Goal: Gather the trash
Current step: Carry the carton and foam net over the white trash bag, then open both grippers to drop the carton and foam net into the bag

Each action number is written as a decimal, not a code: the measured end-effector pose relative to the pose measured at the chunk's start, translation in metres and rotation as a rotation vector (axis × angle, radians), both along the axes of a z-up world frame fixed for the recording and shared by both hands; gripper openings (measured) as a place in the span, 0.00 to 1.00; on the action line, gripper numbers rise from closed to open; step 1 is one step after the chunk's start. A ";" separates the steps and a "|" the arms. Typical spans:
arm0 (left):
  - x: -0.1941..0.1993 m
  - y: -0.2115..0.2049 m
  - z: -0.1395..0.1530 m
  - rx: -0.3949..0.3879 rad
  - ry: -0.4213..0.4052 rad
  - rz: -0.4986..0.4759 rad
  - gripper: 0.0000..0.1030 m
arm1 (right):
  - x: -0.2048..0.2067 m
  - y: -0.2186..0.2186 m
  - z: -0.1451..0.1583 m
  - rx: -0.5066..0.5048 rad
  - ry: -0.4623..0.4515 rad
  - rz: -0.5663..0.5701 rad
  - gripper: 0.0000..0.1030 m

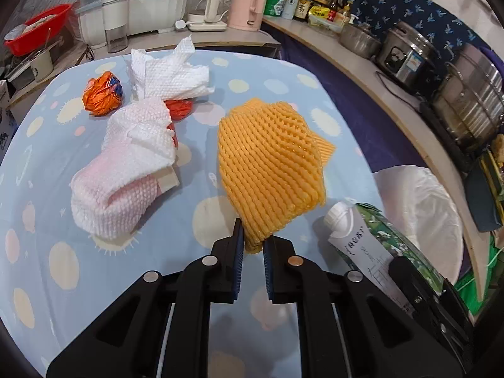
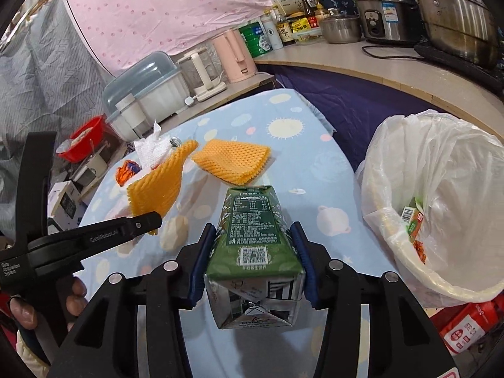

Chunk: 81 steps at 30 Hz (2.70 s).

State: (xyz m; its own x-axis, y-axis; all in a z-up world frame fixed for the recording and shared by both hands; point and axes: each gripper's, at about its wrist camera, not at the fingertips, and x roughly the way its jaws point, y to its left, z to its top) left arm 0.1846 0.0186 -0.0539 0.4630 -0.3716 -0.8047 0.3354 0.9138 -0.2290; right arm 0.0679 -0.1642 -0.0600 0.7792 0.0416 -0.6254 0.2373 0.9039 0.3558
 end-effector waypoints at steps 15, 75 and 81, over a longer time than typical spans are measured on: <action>-0.071 -0.044 0.063 -0.054 -0.097 -0.132 0.11 | -0.076 -0.047 0.046 0.001 -0.153 -0.133 0.45; -0.123 -0.226 0.016 0.087 -0.097 -0.341 0.58 | -0.137 -0.184 0.003 0.109 -0.081 -0.463 0.49; -0.119 -0.221 0.016 0.082 -0.091 -0.324 0.60 | -0.137 -0.180 0.010 0.098 -0.093 -0.459 0.53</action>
State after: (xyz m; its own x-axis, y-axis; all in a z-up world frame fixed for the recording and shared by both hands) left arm 0.0655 -0.2019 -0.0378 0.4032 -0.4468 -0.7986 0.6269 0.7707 -0.1146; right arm -0.0694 -0.3437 -0.0505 0.7835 -0.2641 -0.5625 0.5670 0.6744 0.4731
